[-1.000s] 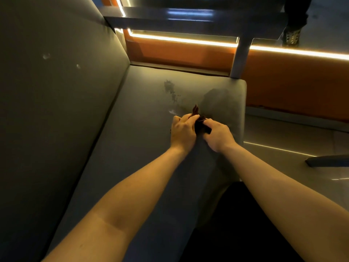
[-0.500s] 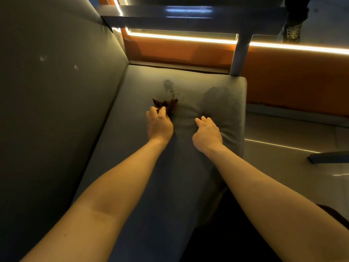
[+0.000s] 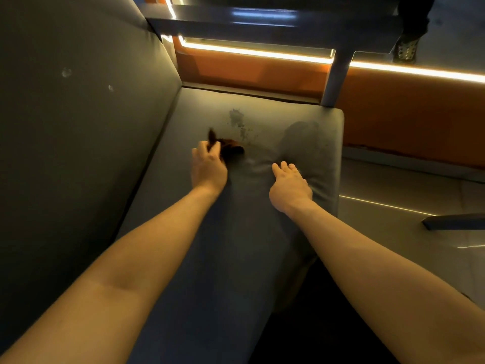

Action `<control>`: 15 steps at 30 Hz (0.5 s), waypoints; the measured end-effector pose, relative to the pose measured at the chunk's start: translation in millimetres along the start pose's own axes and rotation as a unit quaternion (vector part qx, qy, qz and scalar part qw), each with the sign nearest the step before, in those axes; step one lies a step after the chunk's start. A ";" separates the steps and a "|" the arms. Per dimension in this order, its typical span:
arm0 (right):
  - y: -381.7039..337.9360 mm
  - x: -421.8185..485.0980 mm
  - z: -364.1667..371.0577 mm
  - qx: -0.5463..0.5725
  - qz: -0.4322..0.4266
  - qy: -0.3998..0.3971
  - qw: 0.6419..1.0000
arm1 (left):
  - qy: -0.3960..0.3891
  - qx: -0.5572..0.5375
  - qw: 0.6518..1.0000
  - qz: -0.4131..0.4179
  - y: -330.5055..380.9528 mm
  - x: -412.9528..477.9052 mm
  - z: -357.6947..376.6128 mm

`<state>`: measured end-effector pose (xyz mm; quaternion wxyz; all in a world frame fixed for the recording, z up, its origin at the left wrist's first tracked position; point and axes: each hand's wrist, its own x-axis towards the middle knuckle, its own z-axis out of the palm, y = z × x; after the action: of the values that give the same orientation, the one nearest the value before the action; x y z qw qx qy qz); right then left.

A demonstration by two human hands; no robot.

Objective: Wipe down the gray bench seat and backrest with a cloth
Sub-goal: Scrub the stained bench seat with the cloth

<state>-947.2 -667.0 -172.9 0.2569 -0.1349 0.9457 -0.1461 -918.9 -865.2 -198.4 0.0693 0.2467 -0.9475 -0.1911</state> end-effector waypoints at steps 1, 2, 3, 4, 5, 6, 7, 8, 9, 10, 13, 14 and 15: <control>1.5 0.4 1.1 0.004 -0.002 0.001 1.000 | 0.000 -0.005 0.999 -0.040 -0.9 1.8 -0.6; 3.2 0.8 2.8 0.009 -0.006 0.002 1.000 | -0.003 -0.011 0.998 -0.062 3.2 1.6 0.7; 5.2 1.8 4.7 0.015 -0.010 0.003 1.000 | -0.009 -0.016 0.998 -0.066 10.6 -0.4 3.0; 6.9 2.5 6.3 0.021 -0.014 0.003 1.000 | -0.019 -0.021 0.998 -0.060 18.9 -3.3 6.6; 8.4 3.0 7.0 0.027 -0.015 0.001 1.000 | -0.030 -0.026 0.998 -0.049 26.9 -7.1 10.6; 9.7 3.9 7.1 0.034 -0.015 0.000 0.999 | -0.040 -0.031 0.998 -0.038 33.4 -11.6 14.6; 10.3 5.1 7.0 0.040 -0.016 0.000 0.999 | -0.049 -0.034 0.998 -0.028 38.5 -16.0 18.4; 10.5 5.5 6.5 0.047 -0.016 0.000 0.999 | -0.055 -0.035 0.998 -0.019 42.2 -20.1 20.7; 10.4 5.1 5.5 0.055 -0.018 -0.001 0.998 | -0.059 -0.036 0.998 -0.014 44.8 -23.3 22.0; 10.5 4.5 5.3 0.063 -0.022 -0.001 0.998 | -0.062 -0.040 0.997 -0.012 46.2 -25.5 22.7; 13.6 1.8 7.0 0.104 -0.029 0.004 0.994 | -0.083 -0.069 0.994 -0.008 52.8 -35.6 23.4; 15.2 0.9 8.2 0.125 -0.032 0.013 0.992 | -0.092 -0.087 0.992 -0.006 58.1 -42.1 23.5; 16.5 -0.9 8.4 0.147 -0.037 0.025 0.988 | -0.099 -0.112 0.989 -0.004 64.6 -49.7 24.6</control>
<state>-945.0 -653.2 -185.1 0.2448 -0.1267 0.9145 -0.2960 -909.8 -780.6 -197.2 0.0015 0.2212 -0.9213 -0.3198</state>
